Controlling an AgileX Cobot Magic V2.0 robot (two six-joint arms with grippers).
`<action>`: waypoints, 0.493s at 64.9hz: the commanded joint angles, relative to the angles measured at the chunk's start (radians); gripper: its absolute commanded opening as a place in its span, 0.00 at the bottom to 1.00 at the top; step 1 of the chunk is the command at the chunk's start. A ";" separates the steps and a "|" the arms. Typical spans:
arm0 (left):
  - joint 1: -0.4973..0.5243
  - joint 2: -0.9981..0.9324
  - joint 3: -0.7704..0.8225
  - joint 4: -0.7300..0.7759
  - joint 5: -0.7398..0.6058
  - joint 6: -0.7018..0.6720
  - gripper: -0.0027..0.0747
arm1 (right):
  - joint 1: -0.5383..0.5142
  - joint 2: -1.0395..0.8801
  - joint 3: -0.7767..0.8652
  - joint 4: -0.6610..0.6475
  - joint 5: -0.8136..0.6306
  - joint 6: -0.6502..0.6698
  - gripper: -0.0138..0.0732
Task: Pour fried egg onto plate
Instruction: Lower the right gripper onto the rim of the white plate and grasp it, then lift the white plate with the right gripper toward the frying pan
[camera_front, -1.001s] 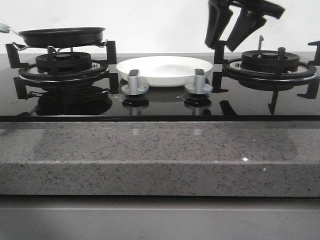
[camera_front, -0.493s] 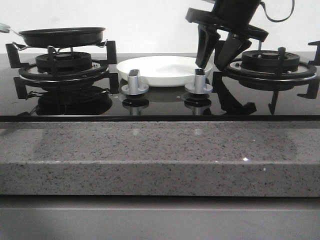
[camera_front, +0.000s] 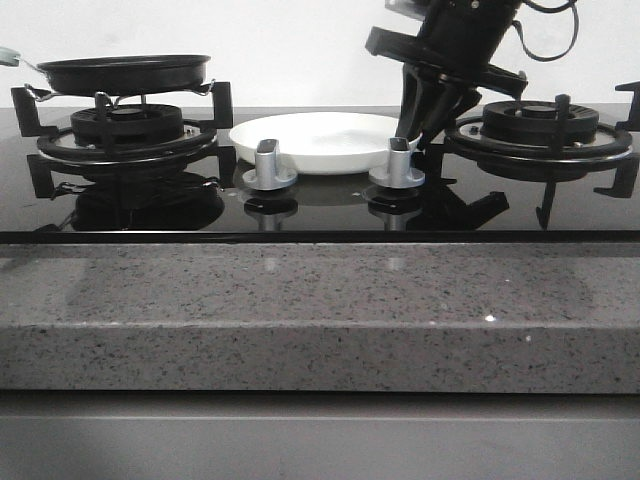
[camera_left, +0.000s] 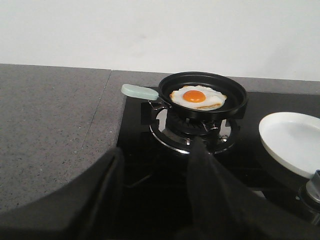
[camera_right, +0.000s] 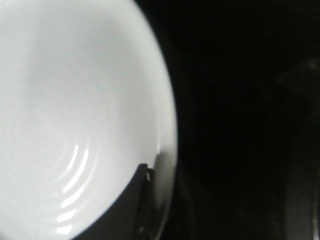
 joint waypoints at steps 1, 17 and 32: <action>-0.007 0.014 -0.034 -0.002 -0.085 -0.001 0.42 | -0.004 -0.062 -0.026 0.037 -0.018 -0.004 0.14; -0.007 0.014 -0.034 -0.002 -0.085 -0.001 0.42 | -0.004 -0.110 -0.060 0.094 -0.046 0.036 0.08; -0.007 0.014 -0.034 -0.002 -0.085 -0.001 0.42 | -0.004 -0.235 -0.056 0.098 -0.009 0.037 0.08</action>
